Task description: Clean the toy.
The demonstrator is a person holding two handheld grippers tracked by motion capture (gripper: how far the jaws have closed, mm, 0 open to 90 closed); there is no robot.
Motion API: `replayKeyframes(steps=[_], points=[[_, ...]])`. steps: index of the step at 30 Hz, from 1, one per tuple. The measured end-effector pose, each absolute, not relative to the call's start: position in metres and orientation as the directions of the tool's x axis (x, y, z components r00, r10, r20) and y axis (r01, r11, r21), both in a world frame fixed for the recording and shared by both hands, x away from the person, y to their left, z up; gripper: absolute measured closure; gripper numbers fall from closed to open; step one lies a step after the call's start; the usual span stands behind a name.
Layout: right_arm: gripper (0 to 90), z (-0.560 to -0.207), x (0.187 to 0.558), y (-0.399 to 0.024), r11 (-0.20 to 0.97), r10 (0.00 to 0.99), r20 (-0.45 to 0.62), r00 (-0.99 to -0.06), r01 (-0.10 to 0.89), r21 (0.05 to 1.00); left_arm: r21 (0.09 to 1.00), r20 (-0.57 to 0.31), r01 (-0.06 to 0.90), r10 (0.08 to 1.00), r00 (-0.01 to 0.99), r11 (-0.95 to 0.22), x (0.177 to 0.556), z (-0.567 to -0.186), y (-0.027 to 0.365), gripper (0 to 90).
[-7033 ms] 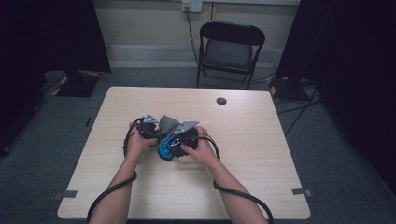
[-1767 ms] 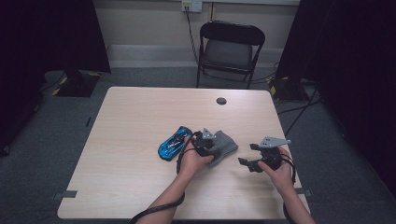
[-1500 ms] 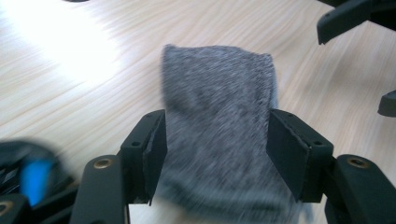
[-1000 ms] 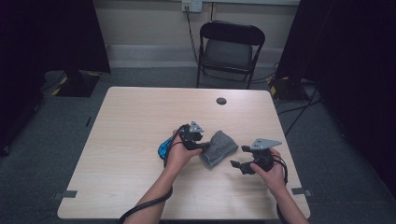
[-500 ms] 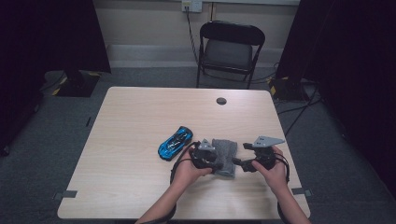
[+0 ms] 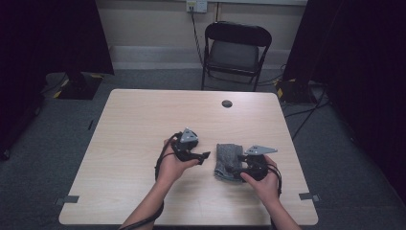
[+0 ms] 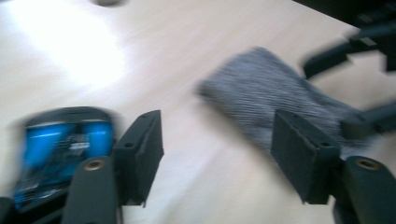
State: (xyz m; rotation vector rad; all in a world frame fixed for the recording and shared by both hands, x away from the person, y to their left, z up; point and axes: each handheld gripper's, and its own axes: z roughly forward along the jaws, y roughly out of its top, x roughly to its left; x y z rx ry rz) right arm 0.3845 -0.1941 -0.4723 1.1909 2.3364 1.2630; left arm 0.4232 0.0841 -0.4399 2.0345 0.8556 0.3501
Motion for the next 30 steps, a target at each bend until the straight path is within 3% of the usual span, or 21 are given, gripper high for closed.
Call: replayKeyframes(steps=[11,30], points=[[28.9,-0.488,0.387,-0.182,0.335,0.779,0.122,-0.616,0.572,0.748,0.774,0.004,0.482,0.764,0.645,-0.410,0.461,-0.449,0.131,21.5],[28.3,-0.493,0.390,-0.183,0.365,0.753,0.102,-0.650,0.542,0.757,0.739,-0.022,0.516,0.749,0.662,-0.434,0.491,-0.491,0.106,18.2]])
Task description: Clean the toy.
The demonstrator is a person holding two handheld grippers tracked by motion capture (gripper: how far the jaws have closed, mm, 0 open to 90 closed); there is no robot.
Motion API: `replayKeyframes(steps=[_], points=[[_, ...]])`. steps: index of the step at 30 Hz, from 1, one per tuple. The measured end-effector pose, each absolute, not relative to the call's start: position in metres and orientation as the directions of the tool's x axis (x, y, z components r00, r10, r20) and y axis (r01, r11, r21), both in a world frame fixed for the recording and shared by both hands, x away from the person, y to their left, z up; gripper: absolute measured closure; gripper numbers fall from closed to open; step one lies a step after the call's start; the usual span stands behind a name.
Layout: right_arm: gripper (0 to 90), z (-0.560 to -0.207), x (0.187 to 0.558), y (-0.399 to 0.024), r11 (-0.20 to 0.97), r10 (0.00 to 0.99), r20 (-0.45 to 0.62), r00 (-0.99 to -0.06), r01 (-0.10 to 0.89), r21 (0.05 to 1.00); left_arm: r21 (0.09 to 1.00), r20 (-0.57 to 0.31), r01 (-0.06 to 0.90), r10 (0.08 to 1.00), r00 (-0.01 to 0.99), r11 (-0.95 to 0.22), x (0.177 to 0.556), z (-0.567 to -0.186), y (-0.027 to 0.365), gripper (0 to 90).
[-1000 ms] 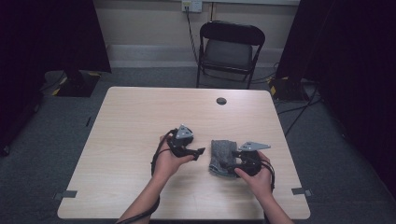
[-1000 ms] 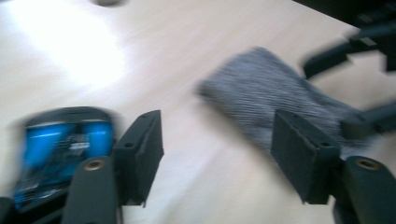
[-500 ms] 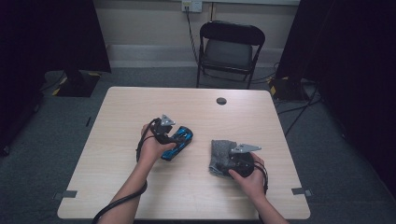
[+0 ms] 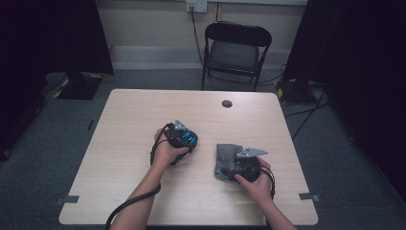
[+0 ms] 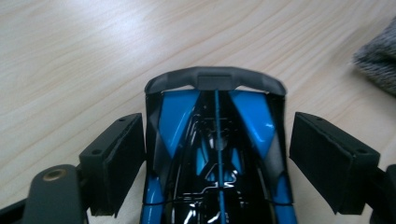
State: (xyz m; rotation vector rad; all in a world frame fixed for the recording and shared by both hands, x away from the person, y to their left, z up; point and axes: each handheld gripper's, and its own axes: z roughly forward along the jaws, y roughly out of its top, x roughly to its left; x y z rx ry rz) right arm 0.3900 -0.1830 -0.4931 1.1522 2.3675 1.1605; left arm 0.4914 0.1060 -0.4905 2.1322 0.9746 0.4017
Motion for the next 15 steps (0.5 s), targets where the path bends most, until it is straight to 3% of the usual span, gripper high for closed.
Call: replayKeyframes(steps=[6,15], points=[[28.2,-0.4947,0.3894,-0.1837,0.369,0.746,0.097,-0.659,0.529,0.764,0.730,0.003,0.509,0.747,0.665,-0.456,0.4936,-0.4930,0.1040,22.6],[28.0,-0.4953,0.3899,-0.1828,0.375,0.744,0.090,-0.662,0.525,0.764,0.716,-0.002,0.527,0.753,0.659,-0.459,0.4951,-0.4967,0.1016,22.3]])
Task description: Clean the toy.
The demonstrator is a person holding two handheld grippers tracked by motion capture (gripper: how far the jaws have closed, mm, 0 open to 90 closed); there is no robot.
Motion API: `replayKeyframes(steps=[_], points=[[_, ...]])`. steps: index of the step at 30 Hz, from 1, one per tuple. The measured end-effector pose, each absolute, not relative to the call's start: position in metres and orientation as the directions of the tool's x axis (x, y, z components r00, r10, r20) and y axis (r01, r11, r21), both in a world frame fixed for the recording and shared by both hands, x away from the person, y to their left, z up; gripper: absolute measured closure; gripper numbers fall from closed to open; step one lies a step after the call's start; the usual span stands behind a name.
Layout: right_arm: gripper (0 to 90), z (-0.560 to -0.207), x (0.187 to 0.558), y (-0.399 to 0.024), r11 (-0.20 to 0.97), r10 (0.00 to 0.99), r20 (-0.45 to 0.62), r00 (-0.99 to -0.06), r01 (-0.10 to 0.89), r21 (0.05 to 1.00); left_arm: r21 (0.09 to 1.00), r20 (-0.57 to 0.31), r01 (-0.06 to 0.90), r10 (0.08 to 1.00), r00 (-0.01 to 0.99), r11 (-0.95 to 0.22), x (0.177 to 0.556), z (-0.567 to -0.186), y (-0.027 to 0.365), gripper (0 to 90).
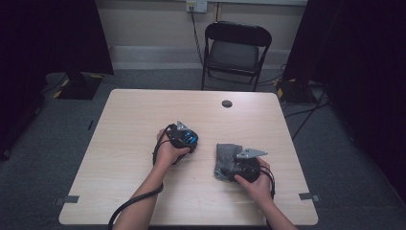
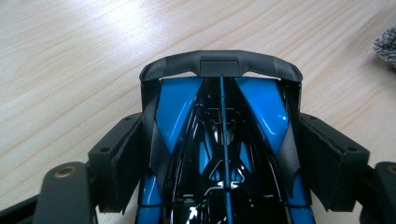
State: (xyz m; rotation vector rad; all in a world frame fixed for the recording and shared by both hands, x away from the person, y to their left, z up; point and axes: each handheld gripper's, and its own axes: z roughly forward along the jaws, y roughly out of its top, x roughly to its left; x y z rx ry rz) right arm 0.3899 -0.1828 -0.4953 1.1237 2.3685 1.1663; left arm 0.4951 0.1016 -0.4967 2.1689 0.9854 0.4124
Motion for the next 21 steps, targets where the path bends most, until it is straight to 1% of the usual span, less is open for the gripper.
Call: replayKeyframes(steps=[1,2,6,8,21], points=[[27.9,-0.4953,0.3900,-0.1827,0.374,0.744,0.091,-0.662,0.526,0.764,0.714,-0.003,0.528,0.753,0.659,-0.460,0.4952,-0.4964,0.1012,22.4],[27.8,-0.4952,0.3901,-0.1825,0.376,0.744,0.089,-0.662,0.525,0.764,0.715,-0.005,0.527,0.750,0.662,-0.460,0.4954,-0.4963,0.1012,24.8],[27.8,-0.4956,0.3901,-0.1826,0.373,0.744,0.090,-0.662,0.524,0.765,0.712,-0.014,0.536,0.753,0.657,-0.454,0.4958,-0.4958,0.1004,25.1],[27.8,-0.4958,0.3902,-0.1825,0.372,0.744,0.091,-0.662,0.524,0.766,0.706,-0.004,0.536,0.754,0.657,-0.463,0.4958,-0.4951,0.1001,25.3],[27.7,-0.4970,0.3912,-0.1827,0.382,0.734,0.081,-0.675,0.508,0.772,0.720,-0.009,0.523,0.747,0.664,-0.456,0.4913,-0.4938,0.1039,25.7]])
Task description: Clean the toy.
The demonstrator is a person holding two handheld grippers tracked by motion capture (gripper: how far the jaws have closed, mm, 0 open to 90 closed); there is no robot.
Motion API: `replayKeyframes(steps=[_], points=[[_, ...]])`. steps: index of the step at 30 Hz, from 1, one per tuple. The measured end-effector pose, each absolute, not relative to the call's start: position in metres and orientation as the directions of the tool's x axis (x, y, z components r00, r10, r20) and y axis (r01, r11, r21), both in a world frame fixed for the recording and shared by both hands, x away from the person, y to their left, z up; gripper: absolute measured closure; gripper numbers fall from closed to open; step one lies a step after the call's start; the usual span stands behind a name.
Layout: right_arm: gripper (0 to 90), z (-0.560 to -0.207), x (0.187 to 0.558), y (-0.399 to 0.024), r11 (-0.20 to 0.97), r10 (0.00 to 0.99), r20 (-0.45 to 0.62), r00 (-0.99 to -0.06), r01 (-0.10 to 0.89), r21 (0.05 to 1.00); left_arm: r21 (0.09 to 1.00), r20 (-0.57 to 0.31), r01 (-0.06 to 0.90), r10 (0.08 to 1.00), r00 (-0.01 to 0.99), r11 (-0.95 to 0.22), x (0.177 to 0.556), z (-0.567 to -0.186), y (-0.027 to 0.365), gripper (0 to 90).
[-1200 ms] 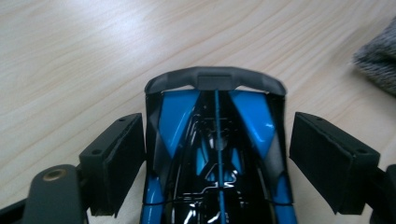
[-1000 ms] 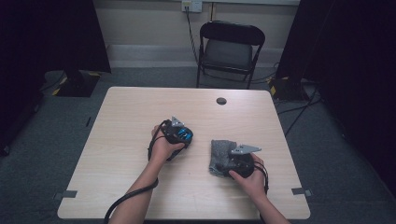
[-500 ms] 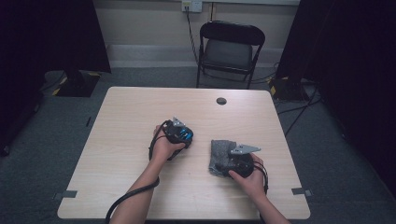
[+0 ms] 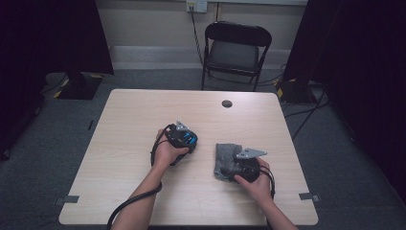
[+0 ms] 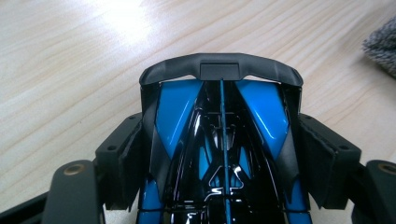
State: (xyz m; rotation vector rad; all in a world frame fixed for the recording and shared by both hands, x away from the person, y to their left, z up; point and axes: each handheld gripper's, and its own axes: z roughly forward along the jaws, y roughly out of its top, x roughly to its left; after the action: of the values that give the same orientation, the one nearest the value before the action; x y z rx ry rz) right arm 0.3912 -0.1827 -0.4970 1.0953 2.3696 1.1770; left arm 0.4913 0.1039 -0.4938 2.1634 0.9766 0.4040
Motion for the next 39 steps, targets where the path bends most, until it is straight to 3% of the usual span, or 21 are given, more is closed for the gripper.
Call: replayKeyframes(steps=[9,30,39], points=[[27.7,-0.497,0.392,-0.183,0.381,0.731,0.083,-0.677,0.506,0.774,0.732,-0.045,0.532,0.748,0.662,-0.426,0.488,-0.488,0.109,25.7],[27.6,-0.498,0.391,-0.184,0.379,0.728,0.081,-0.681,0.498,0.780,0.663,0.000,0.557,0.745,0.667,-0.499,0.489,-0.489,0.100,24.9],[27.5,-0.499,0.391,-0.183,0.380,0.728,0.078,-0.681,0.496,0.781,0.665,-0.006,0.564,0.752,0.659,-0.489,0.495,-0.485,0.096,20.2]])
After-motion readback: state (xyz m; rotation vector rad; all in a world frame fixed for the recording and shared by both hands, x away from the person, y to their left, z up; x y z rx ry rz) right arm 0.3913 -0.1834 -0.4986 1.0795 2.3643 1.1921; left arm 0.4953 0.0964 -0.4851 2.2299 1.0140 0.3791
